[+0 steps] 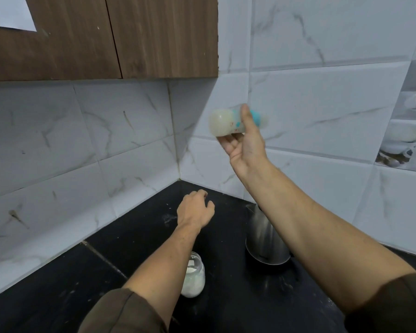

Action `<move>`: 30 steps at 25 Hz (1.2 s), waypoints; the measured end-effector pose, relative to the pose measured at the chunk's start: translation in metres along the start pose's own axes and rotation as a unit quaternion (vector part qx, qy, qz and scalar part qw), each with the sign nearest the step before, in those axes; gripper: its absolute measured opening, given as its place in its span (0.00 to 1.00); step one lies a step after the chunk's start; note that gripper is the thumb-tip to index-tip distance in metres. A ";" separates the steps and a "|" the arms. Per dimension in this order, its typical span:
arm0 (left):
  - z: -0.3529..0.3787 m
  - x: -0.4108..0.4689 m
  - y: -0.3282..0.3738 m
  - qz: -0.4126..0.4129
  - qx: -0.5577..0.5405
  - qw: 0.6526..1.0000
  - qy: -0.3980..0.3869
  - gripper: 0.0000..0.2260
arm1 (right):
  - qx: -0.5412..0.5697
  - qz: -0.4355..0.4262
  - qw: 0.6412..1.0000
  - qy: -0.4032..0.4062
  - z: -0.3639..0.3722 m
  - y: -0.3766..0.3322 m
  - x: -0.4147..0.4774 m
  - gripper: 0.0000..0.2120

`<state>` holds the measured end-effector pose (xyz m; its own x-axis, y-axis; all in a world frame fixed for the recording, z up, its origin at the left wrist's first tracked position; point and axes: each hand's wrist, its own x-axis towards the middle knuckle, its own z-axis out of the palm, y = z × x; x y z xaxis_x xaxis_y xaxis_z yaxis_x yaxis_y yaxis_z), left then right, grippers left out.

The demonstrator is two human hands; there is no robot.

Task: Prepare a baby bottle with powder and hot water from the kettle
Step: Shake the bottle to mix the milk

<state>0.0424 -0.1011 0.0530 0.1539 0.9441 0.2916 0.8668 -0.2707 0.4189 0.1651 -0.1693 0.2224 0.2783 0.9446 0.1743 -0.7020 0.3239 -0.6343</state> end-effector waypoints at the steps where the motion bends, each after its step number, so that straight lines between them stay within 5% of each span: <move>1: -0.001 -0.001 -0.003 -0.006 0.002 1.000 0.000 0.19 | 0.029 -0.010 1.000 0.007 -0.002 0.002 0.002 0.25; 5: -0.003 0.000 -0.009 -0.019 0.007 1.000 -0.006 0.19 | -0.140 0.020 0.987 -0.081 -0.004 0.015 -0.014 0.20; 9: -0.003 -0.002 -0.005 -0.016 0.003 1.000 0.001 0.19 | 0.040 0.044 0.998 -0.001 -0.006 0.013 -0.011 0.20; 13: -0.006 -0.001 -0.002 -0.021 0.008 1.000 0.001 0.19 | -0.194 0.049 0.975 -0.094 -0.006 0.021 -0.021 0.24; 18: -0.005 -0.005 -0.001 -0.014 0.002 1.000 0.002 0.19 | 0.015 0.050 0.999 0.014 0.002 0.008 -0.007 0.23; 22: -0.005 -0.002 -0.004 -0.019 0.014 1.000 -0.009 0.20 | -0.306 0.063 0.937 -0.158 0.002 0.002 -0.021 0.19; 24: -0.006 -0.002 -0.002 -0.014 0.012 1.000 -0.005 0.20 | -0.236 0.050 0.963 -0.124 0.005 -0.005 -0.020 0.18; 27: -0.004 -0.003 -0.002 -0.015 0.010 1.000 0.000 0.20 | 0.018 0.017 1.000 0.000 0.003 -0.009 -0.005 0.23; 30: -0.005 0.000 -0.002 -0.020 0.013 1.000 -0.003 0.20 | -0.166 0.022 0.984 -0.066 0.004 -0.008 -0.012 0.24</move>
<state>0.0377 -0.1019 0.0565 0.1223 0.9551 0.2698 0.8841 -0.2284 0.4077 0.1648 -0.1832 0.2284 0.1495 0.9629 0.2247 -0.4528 0.2687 -0.8502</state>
